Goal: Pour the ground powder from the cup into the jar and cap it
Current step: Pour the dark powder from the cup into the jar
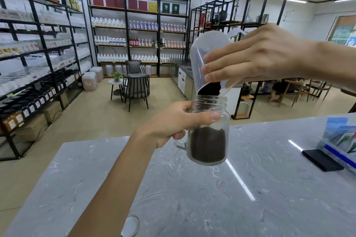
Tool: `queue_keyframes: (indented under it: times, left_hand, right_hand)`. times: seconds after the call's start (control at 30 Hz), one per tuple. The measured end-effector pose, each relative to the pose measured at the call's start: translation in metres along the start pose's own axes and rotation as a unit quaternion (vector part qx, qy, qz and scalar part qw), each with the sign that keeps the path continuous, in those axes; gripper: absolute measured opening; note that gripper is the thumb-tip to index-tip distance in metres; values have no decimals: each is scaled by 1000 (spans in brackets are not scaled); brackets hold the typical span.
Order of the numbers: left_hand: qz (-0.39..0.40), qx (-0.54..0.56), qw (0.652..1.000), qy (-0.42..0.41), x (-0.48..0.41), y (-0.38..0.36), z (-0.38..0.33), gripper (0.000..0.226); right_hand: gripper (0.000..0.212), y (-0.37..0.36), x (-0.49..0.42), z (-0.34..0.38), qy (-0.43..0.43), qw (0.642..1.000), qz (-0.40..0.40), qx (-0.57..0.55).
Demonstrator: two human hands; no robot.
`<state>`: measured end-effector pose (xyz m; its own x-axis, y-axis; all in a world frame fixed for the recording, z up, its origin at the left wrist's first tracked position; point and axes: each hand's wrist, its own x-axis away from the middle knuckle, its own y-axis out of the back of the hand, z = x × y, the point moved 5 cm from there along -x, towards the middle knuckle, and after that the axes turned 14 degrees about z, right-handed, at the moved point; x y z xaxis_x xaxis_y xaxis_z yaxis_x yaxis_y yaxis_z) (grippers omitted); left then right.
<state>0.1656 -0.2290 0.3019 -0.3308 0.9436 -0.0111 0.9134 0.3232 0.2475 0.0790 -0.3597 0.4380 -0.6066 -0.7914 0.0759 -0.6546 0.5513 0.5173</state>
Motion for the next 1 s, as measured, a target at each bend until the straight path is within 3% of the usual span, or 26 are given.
queue_keyframes:
  times: [0.23,0.7,0.87,1.0]
  left_hand:
    - [-10,3,1000,6,-1,0,2,48]
    - [-10,-3,1000,6,-1,1,3,52]
    - [-15,-2,1000,7,0,2,4,42]
    - [-12,-6,1000,9,1,4,5,51]
  right_hand:
    - [39,-2,-1,4,8,1000,9,18]
    - [39,-7,-6,5,13,999,22,19]
    - [39,-3,-6,4,4,1000,24,20]
    - [41,2,-10,3,-7,1000,24,1]
